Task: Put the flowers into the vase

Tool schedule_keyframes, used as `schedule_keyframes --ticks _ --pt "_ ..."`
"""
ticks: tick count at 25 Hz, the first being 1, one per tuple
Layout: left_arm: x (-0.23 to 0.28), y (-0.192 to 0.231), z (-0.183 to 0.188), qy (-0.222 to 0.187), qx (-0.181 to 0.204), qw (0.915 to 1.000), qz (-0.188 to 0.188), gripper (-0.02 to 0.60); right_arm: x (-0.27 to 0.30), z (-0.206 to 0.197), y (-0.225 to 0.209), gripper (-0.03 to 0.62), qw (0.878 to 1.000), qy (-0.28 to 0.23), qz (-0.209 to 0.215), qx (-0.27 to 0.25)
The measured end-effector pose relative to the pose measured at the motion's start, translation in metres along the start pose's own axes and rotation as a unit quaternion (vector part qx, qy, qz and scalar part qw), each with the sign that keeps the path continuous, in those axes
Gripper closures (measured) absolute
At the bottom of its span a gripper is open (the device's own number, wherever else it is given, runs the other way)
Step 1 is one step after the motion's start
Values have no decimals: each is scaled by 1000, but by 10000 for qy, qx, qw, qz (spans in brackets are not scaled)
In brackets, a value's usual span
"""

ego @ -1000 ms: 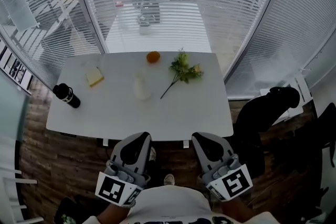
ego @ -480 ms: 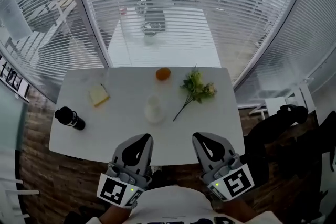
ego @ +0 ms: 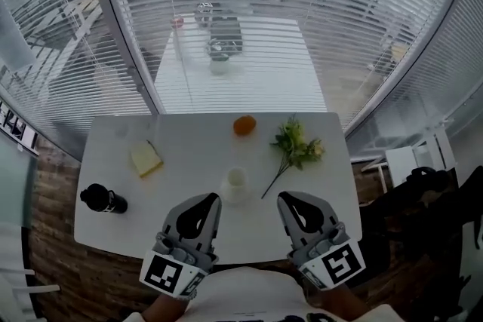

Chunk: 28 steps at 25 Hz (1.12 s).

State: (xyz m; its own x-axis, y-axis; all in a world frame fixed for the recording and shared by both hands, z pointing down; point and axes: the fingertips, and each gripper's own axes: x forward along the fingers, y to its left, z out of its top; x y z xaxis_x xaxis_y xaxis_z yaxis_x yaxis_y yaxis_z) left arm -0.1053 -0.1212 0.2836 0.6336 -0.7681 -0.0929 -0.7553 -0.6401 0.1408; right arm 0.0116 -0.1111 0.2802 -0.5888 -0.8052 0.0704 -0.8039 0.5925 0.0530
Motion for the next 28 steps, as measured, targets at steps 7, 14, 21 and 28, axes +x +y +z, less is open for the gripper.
schedule_keyframes --ticks 7,14,21,28 --pt "21 22 -3 43 -30 9999 -123 568 25 -4 -18 585 9998 -12 -161 90" --pt "37 22 -5 79 -83 9998 -149 569 30 -9 -36 585 9997 65 -170 170" --pt "55 3 -8 41 -27 10000 -24 569 24 -15 -61 585 9996 133 -62 257" --pt "66 -37 -47 464 -132 9988 -118 568 13 -43 -94 583 9978 373 -146 532"
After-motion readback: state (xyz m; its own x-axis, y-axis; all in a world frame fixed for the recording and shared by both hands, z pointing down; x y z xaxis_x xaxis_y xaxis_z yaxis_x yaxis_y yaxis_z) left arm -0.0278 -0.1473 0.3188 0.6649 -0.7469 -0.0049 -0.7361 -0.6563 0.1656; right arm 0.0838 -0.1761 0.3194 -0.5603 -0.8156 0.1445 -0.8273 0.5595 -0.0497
